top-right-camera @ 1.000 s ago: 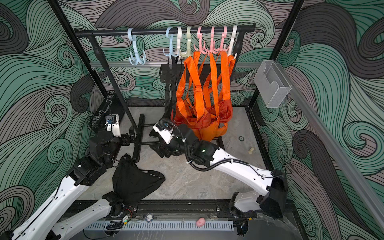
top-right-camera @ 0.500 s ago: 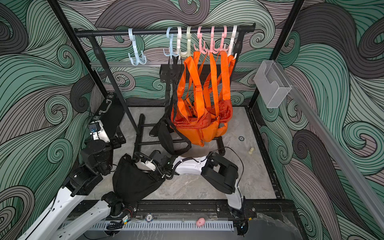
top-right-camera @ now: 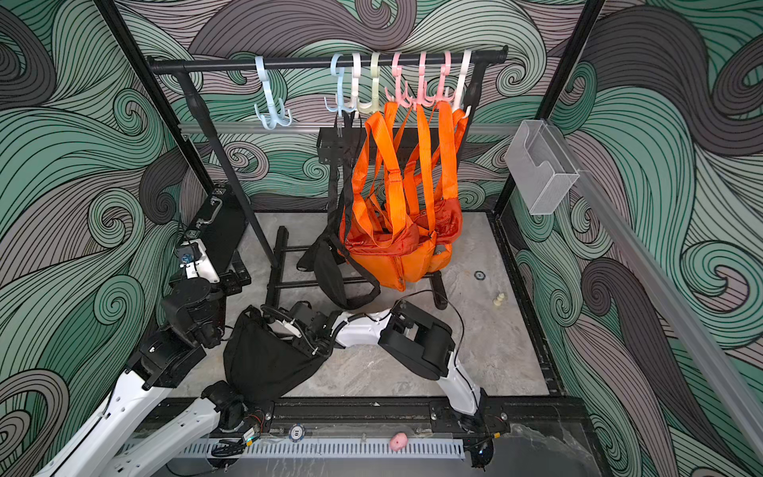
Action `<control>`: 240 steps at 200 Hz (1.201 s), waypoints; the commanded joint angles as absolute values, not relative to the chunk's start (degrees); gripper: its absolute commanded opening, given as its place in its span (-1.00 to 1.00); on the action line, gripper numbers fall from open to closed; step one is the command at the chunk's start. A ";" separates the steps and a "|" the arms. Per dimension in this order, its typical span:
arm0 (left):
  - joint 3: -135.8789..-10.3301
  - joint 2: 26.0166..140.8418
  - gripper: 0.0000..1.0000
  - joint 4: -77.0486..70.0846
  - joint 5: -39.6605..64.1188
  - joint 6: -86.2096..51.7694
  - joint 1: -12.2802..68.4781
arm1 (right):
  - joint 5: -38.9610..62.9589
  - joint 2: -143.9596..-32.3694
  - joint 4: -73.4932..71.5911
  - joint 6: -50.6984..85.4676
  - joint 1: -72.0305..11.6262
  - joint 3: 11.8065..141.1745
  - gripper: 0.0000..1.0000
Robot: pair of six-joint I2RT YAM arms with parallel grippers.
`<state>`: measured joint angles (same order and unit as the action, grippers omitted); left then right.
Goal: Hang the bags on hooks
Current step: Pick up the bag from the center of the board.
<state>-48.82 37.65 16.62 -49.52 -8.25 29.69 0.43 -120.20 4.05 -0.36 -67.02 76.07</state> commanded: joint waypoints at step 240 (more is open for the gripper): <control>-52.18 40.48 0.40 18.17 10.69 -1.60 35.16 | -0.91 -79.98 20.20 -14.90 -61.71 89.55 -1.00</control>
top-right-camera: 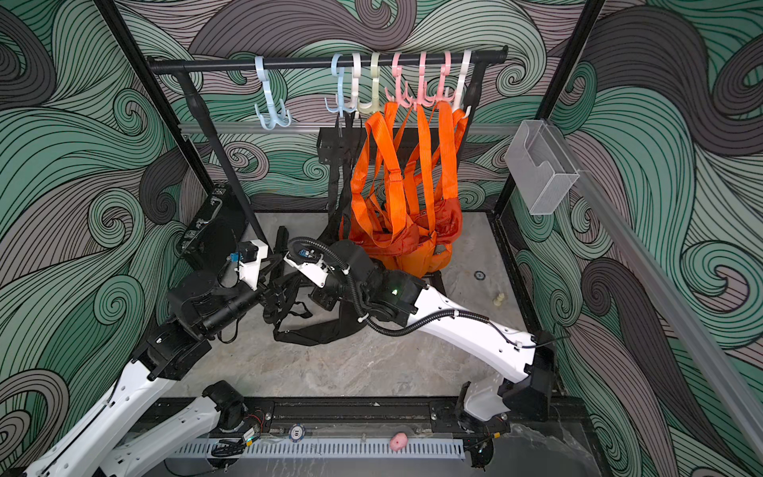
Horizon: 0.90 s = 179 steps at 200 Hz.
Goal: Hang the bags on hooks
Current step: Pick up the bag from the center of the board.
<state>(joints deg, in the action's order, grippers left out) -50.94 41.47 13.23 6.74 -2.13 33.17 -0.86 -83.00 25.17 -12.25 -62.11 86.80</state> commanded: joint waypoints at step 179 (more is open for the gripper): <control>-55.49 40.40 -0.31 30.61 1.48 1.11 35.74 | -1.02 -78.75 26.16 -11.58 -60.66 96.86 -1.00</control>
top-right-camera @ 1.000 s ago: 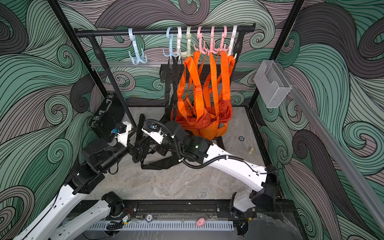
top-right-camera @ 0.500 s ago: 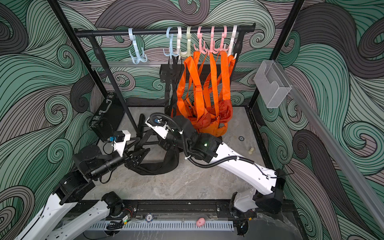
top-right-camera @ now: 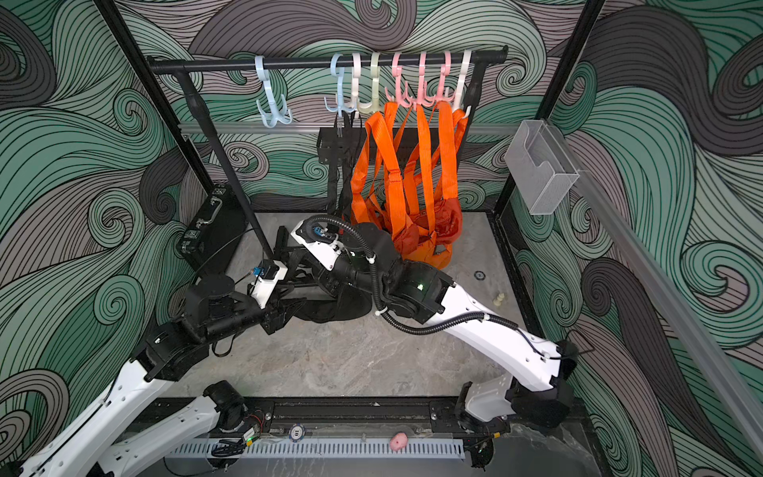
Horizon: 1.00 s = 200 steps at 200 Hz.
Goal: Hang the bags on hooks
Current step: Pick up the bag from the center of the board.
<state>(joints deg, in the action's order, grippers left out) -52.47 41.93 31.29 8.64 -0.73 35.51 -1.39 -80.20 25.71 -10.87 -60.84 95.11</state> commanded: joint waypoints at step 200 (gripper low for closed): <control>-56.21 37.80 0.00 27.13 8.28 3.77 35.72 | 1.72 -79.98 25.22 -8.34 -58.71 94.92 -1.00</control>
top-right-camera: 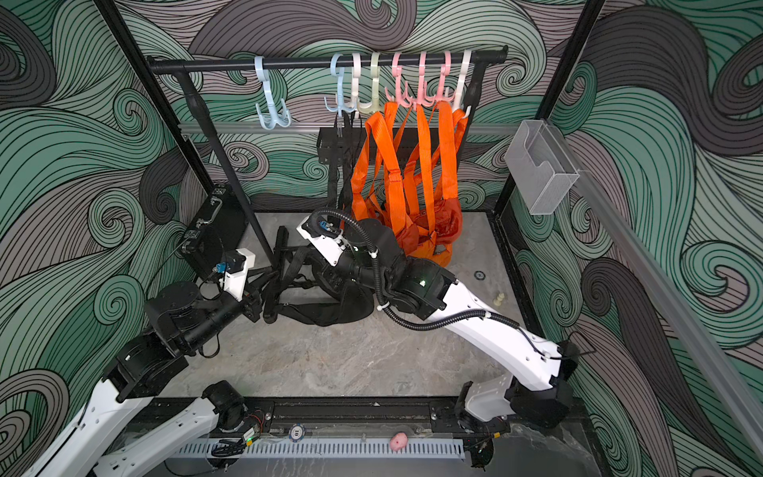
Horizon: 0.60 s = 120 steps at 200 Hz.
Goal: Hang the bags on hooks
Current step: Pick up the bag from the center of the board.
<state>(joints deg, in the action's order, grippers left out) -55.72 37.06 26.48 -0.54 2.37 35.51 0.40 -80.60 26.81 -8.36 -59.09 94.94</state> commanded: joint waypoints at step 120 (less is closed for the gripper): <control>-58.74 40.57 -1.00 28.53 -7.13 5.28 35.68 | -0.33 -78.97 26.09 -8.25 -57.82 94.86 -1.00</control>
<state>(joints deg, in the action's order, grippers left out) -55.77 42.48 28.38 3.22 4.82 35.51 1.69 -80.47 26.92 -7.73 -58.85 94.94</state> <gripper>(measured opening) 0.052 0.049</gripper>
